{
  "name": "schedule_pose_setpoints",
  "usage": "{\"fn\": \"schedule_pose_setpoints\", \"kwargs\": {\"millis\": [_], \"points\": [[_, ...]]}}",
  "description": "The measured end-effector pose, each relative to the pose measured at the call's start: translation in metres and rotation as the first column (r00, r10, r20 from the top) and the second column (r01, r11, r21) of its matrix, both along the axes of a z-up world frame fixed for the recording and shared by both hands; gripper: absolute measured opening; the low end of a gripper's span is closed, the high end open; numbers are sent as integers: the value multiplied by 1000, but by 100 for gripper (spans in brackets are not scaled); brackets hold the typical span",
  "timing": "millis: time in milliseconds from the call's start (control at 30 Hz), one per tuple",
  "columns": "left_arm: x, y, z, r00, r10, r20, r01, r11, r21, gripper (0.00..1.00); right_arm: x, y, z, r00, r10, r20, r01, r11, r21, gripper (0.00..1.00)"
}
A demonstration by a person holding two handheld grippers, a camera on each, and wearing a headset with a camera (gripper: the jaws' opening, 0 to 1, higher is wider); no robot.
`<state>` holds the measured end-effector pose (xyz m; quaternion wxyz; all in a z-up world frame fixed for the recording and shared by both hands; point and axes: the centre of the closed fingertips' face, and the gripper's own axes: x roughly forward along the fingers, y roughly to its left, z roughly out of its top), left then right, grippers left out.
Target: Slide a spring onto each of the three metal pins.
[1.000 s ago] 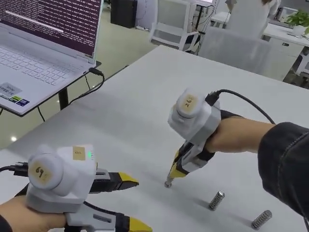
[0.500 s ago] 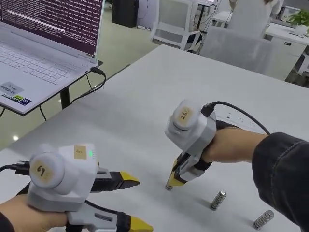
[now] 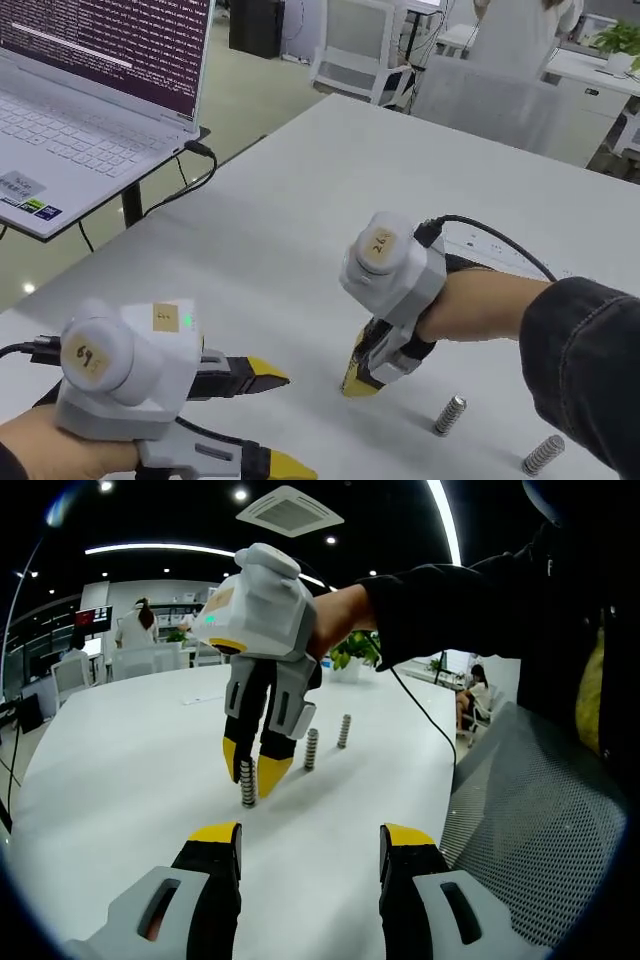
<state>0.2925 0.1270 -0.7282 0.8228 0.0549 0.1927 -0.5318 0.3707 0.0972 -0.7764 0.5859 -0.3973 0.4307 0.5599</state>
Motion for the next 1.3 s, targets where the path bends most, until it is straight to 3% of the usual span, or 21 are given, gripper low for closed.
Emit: {"fn": "schedule_pose_setpoints", "kwargs": {"millis": [333, 633, 833, 1100, 1300], "points": [[-1, -2, 0, 1000, -5, -1, 5, 1000, 1, 51, 0, -5, 2, 1000, -10, 8, 10, 1000, 17, 39], [0, -6, 0, 1000, -11, -2, 11, 1000, -1, 51, -2, -11, 5, 999, -41, 3, 41, 998, 44, 50], [0, -9, 1, 1000, -17, -2, 17, 1000, 0, 51, 3, -17, 7, 997, -70, 38, 68, 996, 66, 63], [0, -12, 2, 1000, -27, -1, 27, 1000, 3, 51, 6, -22, 14, 992, -118, 47, 112, 987, 115, 74], [2, -13, 4, 1000, -26, 0, 26, 1000, -1, 51, 8, -25, 21, 984, -170, 56, 158, 972, 177, 85]]}}
